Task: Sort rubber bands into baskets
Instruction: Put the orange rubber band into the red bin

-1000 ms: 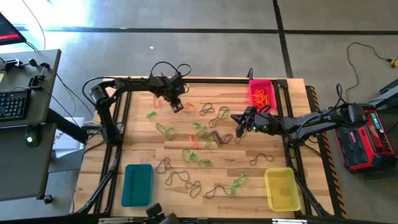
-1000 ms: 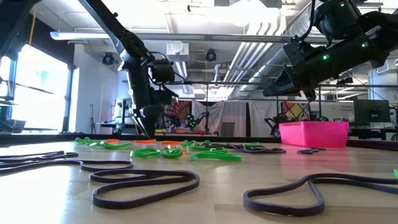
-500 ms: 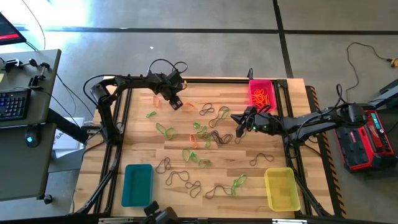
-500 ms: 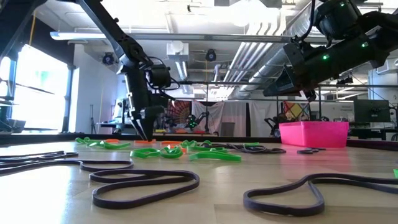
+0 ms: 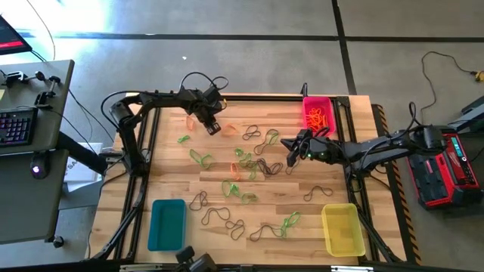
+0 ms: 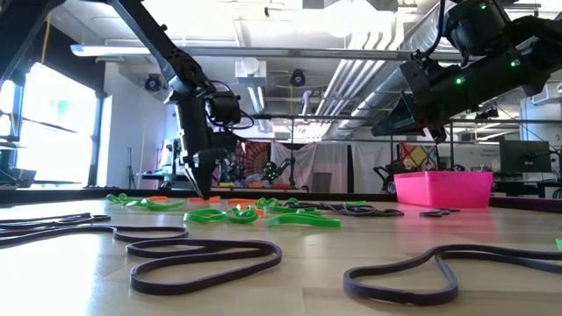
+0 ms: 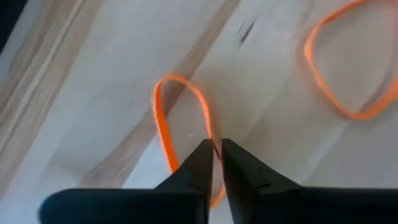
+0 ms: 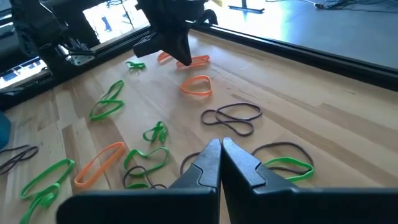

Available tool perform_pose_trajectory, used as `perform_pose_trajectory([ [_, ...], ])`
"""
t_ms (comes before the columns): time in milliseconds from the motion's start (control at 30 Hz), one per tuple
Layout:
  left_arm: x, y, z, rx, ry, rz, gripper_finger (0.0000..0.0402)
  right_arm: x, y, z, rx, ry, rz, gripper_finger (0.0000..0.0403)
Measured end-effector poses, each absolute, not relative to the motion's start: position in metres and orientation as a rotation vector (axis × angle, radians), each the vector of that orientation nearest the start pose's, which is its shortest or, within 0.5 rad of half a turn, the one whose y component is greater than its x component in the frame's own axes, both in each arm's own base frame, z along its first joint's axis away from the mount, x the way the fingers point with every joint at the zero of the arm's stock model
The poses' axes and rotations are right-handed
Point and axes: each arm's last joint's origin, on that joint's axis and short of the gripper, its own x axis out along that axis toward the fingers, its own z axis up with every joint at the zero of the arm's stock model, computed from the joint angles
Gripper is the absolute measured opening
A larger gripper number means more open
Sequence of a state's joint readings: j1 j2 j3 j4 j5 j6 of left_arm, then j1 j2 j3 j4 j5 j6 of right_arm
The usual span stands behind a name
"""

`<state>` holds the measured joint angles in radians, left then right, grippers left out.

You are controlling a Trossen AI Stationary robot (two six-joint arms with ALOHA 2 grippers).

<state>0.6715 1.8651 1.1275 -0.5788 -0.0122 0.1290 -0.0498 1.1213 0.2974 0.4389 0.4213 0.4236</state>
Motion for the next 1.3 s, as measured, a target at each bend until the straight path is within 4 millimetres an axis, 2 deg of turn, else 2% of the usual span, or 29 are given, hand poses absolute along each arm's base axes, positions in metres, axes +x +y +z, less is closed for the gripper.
perform_pose_trajectory([
  [100,0.273,0.207,0.143,-0.29,1.303,0.458,0.0003,0.202,-0.021,0.167,0.355,0.278,-0.521,0.0],
  [367,0.29,0.177,0.155,-0.178,1.293,0.34,0.0001,0.204,-0.005,0.167,0.274,0.308,-0.406,0.0012],
  [533,0.297,0.157,0.176,-0.125,1.222,0.307,0.0,0.205,0.004,0.169,0.268,0.288,-0.38,0.0065],
  [667,0.301,0.139,0.195,-0.163,1.136,0.252,0.0,0.207,0.009,0.168,0.219,0.259,-0.442,0.0112],
  [800,0.311,0.119,0.208,-0.194,1.037,0.151,0.0,0.217,0.016,0.164,0.155,0.219,-0.407,0.0138],
  [1000,0.329,0.095,0.216,-0.242,0.888,-0.031,0.0,0.253,0.03,0.163,-0.02,0.249,-0.382,0.0145],
  [1300,0.341,0.071,0.221,-0.26,0.811,-0.146,0.0,0.324,0.053,0.158,-0.416,0.392,-0.478,0.0145],
])
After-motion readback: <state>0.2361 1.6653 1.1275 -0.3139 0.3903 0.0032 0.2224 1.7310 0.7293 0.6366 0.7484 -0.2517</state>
